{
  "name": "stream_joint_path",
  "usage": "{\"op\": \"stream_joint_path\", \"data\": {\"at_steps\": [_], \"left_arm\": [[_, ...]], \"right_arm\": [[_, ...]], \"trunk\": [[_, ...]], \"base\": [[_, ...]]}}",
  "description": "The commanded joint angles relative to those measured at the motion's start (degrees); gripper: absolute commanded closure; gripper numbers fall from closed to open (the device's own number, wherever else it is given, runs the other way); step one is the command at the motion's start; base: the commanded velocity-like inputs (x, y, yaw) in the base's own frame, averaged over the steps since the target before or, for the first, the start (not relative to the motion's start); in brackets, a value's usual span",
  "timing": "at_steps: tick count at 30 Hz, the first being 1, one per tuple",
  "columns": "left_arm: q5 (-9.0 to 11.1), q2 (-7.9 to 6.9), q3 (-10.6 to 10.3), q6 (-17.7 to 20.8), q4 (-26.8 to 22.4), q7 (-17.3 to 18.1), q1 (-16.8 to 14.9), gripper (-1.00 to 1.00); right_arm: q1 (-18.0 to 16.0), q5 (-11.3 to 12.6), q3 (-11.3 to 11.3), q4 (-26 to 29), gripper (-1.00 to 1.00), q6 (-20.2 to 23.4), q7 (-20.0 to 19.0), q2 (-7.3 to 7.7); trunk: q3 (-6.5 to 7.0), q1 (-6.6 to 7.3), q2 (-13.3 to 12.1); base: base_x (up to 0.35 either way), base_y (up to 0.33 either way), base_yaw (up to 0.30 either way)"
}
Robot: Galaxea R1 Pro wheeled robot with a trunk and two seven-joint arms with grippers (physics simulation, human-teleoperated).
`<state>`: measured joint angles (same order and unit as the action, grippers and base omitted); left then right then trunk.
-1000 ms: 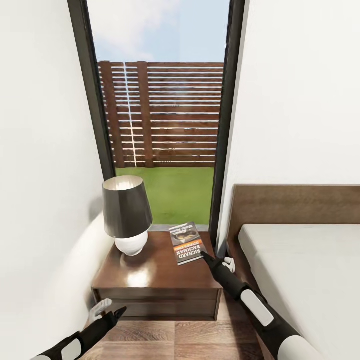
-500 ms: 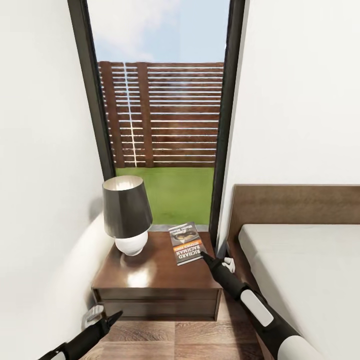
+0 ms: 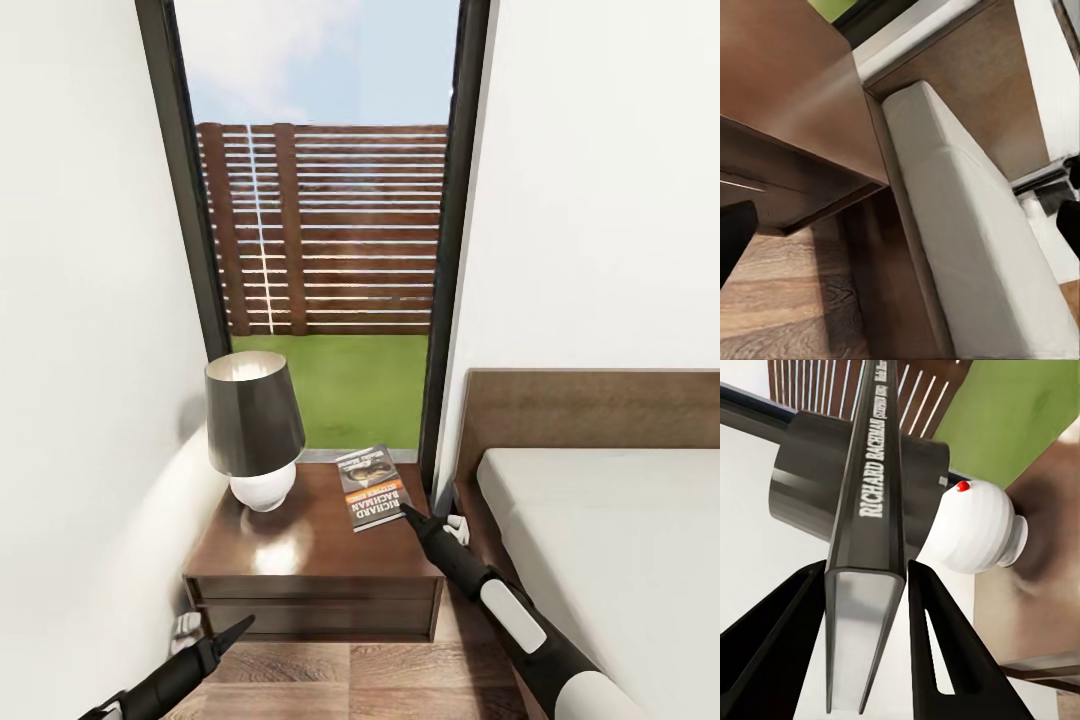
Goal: In the bedroom, move the book from the bed onto either nightstand, and place the two sandals side by side next to the bed.
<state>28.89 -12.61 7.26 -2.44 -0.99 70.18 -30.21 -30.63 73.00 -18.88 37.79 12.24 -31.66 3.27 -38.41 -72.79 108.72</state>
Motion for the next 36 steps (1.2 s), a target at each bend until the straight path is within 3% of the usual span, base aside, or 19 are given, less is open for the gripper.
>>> {"op": "stream_joint_path", "data": {"at_steps": [1,8,26,36], "left_arm": [[-0.44,-0.01,0.49,-0.24,0.04,1.19,-0.04,-1.0],[-0.3,0.09,0.7,-0.02,-0.09,5.0,-0.03,-1.0],[-0.41,-0.51,0.73,0.33,-0.07,5.3,-0.03,-1.0],[-0.38,-0.72,0.82,0.4,-0.07,5.01,-0.05,-1.0]], "right_arm": [[-0.05,0.62,-0.22,0.0,1.0,0.24,-0.07,0.06],[-0.05,0.69,-0.22,0.01,1.0,0.26,-0.01,0.0],[-0.05,0.67,-0.26,0.01,1.0,0.32,0.42,-0.07],[-0.05,0.67,-0.25,0.01,1.0,0.41,0.54,-0.1]], "trunk": [[-0.06,0.01,0.03],[-0.06,0.01,0.03],[-0.06,0.01,0.03],[-0.06,0.01,0.03]], "base": [[0.0,0.0,0.0],[0.0,0.0,0.0],[0.003,0.0,0.0],[0.176,0.0,0.0]]}}
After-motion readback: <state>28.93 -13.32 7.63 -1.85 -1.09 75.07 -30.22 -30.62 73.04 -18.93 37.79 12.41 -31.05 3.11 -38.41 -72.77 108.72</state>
